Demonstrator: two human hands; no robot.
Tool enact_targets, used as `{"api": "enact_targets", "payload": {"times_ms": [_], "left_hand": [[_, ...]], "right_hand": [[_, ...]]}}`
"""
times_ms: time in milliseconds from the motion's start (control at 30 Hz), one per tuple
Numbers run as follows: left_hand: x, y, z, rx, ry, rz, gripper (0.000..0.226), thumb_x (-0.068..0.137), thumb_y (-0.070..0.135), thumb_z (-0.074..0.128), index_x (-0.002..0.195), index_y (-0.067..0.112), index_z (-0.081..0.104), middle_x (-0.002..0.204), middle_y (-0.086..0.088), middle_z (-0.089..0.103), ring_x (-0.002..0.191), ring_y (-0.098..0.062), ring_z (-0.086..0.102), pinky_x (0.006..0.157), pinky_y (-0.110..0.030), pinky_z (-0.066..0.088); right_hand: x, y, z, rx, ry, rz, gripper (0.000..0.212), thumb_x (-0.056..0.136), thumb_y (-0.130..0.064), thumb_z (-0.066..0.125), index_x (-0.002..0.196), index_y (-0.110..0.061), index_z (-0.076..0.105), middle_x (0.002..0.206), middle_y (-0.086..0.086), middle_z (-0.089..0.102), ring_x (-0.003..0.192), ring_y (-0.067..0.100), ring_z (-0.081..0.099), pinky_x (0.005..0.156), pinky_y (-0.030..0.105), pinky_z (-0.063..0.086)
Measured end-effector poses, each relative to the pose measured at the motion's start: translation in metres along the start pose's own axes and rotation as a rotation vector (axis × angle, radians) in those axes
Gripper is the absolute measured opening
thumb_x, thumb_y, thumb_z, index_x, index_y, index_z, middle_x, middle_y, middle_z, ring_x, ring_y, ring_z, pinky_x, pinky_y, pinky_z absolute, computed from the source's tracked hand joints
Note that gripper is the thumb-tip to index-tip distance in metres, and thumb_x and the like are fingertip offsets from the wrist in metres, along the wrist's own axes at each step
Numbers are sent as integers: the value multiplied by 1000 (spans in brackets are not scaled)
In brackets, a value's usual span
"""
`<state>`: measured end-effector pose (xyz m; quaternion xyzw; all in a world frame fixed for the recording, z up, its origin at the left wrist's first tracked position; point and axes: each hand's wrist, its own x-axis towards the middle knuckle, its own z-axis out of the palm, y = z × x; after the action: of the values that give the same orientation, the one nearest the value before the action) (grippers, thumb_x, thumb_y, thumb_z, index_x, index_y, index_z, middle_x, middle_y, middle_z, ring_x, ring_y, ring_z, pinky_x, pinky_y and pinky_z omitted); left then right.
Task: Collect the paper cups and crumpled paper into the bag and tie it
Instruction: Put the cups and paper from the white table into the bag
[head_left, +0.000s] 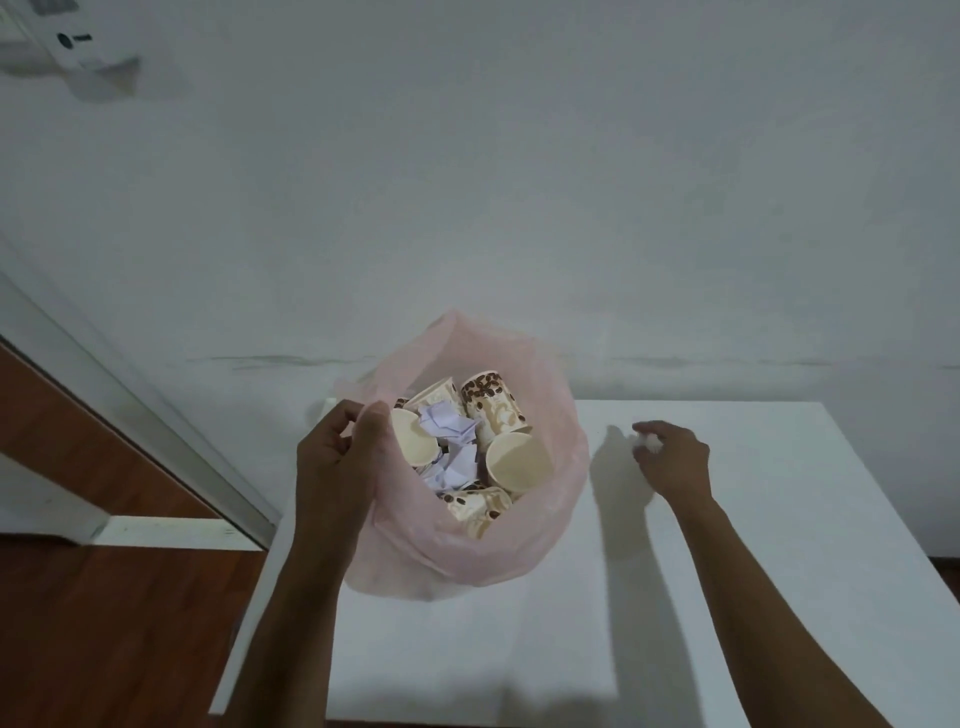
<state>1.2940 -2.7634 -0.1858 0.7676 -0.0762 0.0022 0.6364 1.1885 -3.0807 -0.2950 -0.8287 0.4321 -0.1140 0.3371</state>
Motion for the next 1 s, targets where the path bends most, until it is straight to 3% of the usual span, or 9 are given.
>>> {"api": "enact_targets", "payload": {"times_ms": [133,200,367,467,533,667,800,900,1000], "left_hand": [[4,-2,-4,31,40,-19,27,92,35,58,77,13,63,72,-4,63,68,-14,58,63,-26,45],[4,-5,-5,68,66,-30,24,97,30,57,79,16,64,76,-2,66,71,-13,62,63,-25,48],[-2,-12,-11,43,87,-43,24,98,23,56,78,13,64,61,10,64,57,0,58,53,-15,46],[-7,-12,-9,9,100,-47,24,97,21,57,79,6,62,57,8,61,51,-2,55,46,-15,44],[-6,-13,-5,6,93,-55,24,97,22,58,80,5,60,55,5,58,48,-5,52,43,-19,43],[6,-18,5,-8,103,-38,24,93,22,65,78,4,59,63,-11,57,51,-21,52,49,-28,43],[10,-24,30,106,98,-43,22,89,40,66,90,17,64,103,-7,63,96,-21,60,74,-21,46],[19,-25,43,146,-123,-360,65,77,80,46,106,22,59,108,-5,65,99,-25,63,85,-38,53],[19,-28,37,113,-267,-565,43,87,59,59,102,19,65,101,-9,70,89,-28,68,64,-36,57]], "right_hand": [[-28,-73,-16,344,132,-104,18,87,-22,67,104,-16,64,85,-4,68,66,11,68,58,3,40],[-44,-113,-22,496,106,-180,18,86,-27,69,100,-21,60,86,-11,66,52,6,66,55,11,49],[-76,-175,6,324,-207,-446,26,85,-39,69,104,-24,60,89,-12,64,73,2,62,61,11,45],[-78,-173,17,53,-634,-588,44,86,-58,60,113,-25,67,117,-7,65,106,8,60,92,26,46],[-67,-160,9,104,-572,-567,39,90,-50,61,116,-22,70,131,-3,62,123,11,53,105,28,37],[-18,-117,-8,4,31,-364,63,82,-44,69,136,-18,52,138,7,55,132,29,45,106,32,31],[12,-68,-31,-141,-219,153,92,76,-34,79,146,-3,29,137,22,50,127,39,49,99,42,43],[17,-42,-43,-19,-295,218,50,76,-21,79,112,10,62,107,22,65,96,33,64,75,38,50],[14,-40,-46,179,-321,214,30,83,-17,71,98,8,67,96,21,68,72,25,61,61,30,45]]}}
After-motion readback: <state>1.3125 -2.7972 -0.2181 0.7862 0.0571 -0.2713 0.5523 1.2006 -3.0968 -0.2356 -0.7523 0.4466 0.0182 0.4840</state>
